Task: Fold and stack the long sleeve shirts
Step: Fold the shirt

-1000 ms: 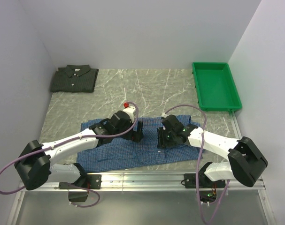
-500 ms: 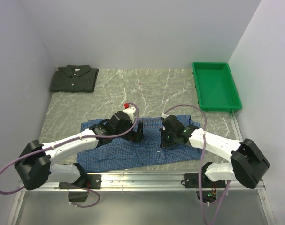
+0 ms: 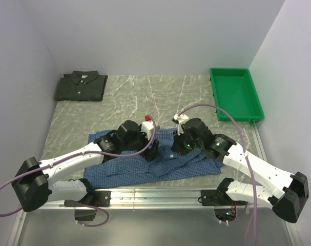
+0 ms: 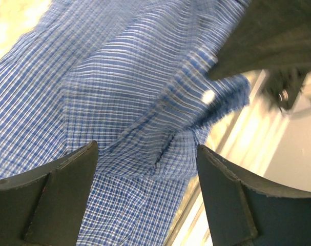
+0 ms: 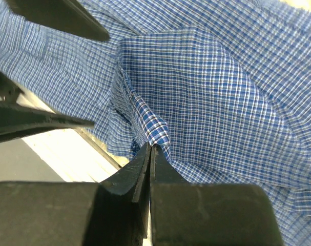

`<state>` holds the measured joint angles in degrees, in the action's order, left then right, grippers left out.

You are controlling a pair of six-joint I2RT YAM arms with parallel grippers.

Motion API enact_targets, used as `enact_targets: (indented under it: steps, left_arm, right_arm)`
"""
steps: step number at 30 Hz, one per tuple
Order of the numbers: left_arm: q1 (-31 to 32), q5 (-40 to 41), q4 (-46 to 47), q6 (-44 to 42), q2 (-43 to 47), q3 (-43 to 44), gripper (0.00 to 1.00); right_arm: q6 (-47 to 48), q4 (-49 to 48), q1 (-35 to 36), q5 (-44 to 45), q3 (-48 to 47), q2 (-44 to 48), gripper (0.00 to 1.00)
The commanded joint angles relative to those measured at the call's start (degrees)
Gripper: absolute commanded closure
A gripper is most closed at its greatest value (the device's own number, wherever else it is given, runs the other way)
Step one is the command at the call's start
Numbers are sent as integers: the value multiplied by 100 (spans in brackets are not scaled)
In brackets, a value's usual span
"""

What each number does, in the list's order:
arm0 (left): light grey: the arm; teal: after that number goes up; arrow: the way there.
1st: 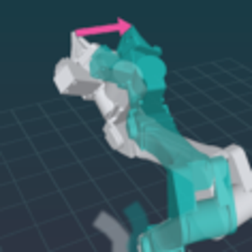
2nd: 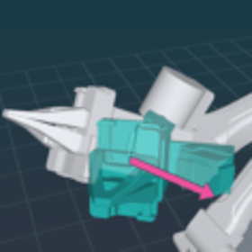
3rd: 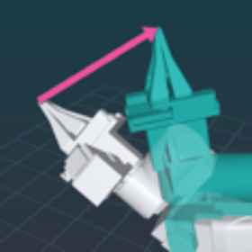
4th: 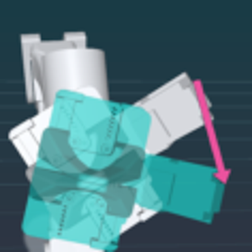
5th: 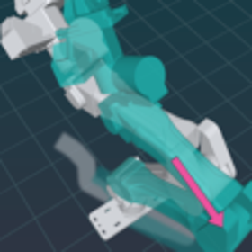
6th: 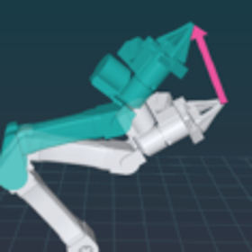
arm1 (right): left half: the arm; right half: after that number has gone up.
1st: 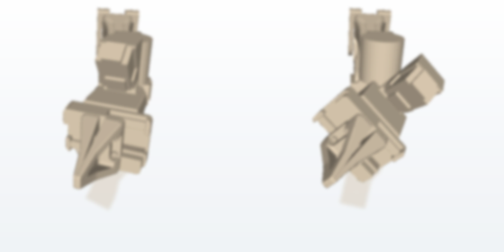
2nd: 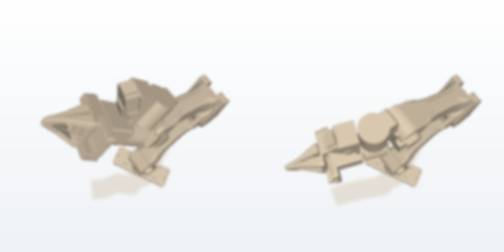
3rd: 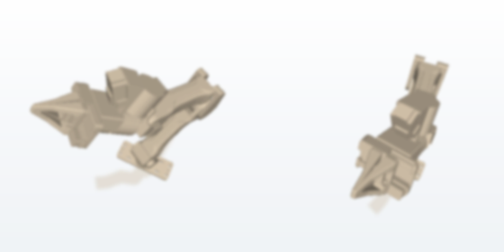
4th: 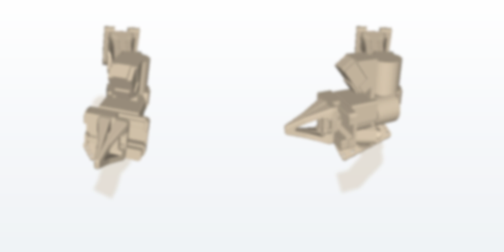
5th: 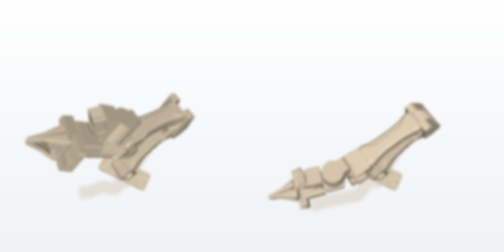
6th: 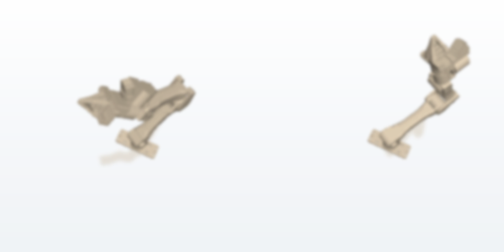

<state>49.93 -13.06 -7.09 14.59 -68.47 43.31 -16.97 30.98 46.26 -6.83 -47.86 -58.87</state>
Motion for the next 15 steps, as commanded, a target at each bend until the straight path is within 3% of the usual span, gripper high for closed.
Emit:
enact_targets:
  steps: [1,5,15]
  left_arm:
    - [96,-855,-229,-1203,228,415,17]
    - [131,-1190,-468,-1906,360,617,19]
    - [148,-1629,-609,-2382,35,943,28]
  right_arm:
    - [607,364,189,-117,-426,104,100]
    - [905,496,392,-99,-724,95,100]
    - [959,330,841,6,-796,42,100]
